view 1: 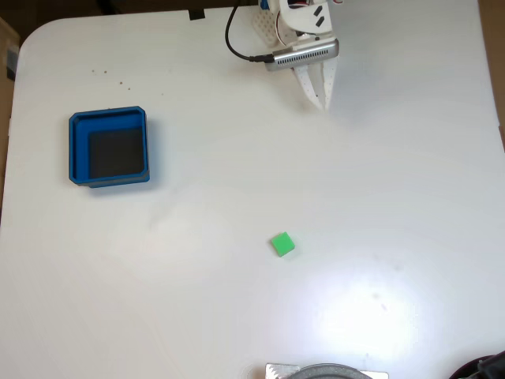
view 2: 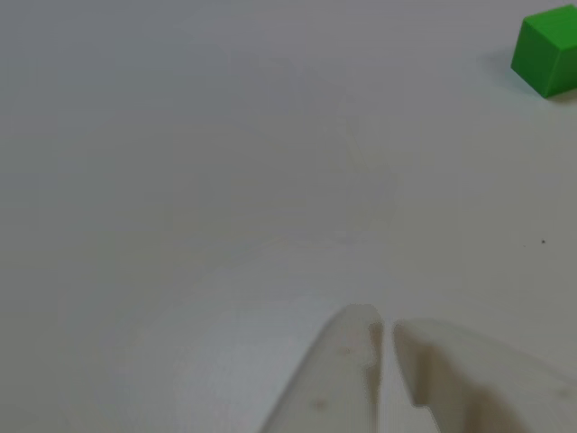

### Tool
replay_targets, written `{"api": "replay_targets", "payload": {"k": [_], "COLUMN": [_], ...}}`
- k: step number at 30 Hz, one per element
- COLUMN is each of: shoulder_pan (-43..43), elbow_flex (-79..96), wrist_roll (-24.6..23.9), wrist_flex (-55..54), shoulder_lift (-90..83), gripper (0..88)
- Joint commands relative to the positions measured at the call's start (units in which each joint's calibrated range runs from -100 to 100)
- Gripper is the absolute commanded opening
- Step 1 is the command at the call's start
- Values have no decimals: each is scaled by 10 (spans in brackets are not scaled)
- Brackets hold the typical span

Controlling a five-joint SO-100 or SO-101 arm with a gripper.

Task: Pick up green cube and drop it in the blue box

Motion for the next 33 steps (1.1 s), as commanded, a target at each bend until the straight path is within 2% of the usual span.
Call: {"api": "replay_targets", "payload": {"k": [1, 26, 33], "shoulder_pan": [-3, 6, 62], "elbow_flex": [4, 2, 2], "wrist_roll": [0, 0, 0], "wrist_flex": [-14, -14, -14], "shoulder_lift": [-11, -10, -10], "gripper": [12, 12, 12]}}
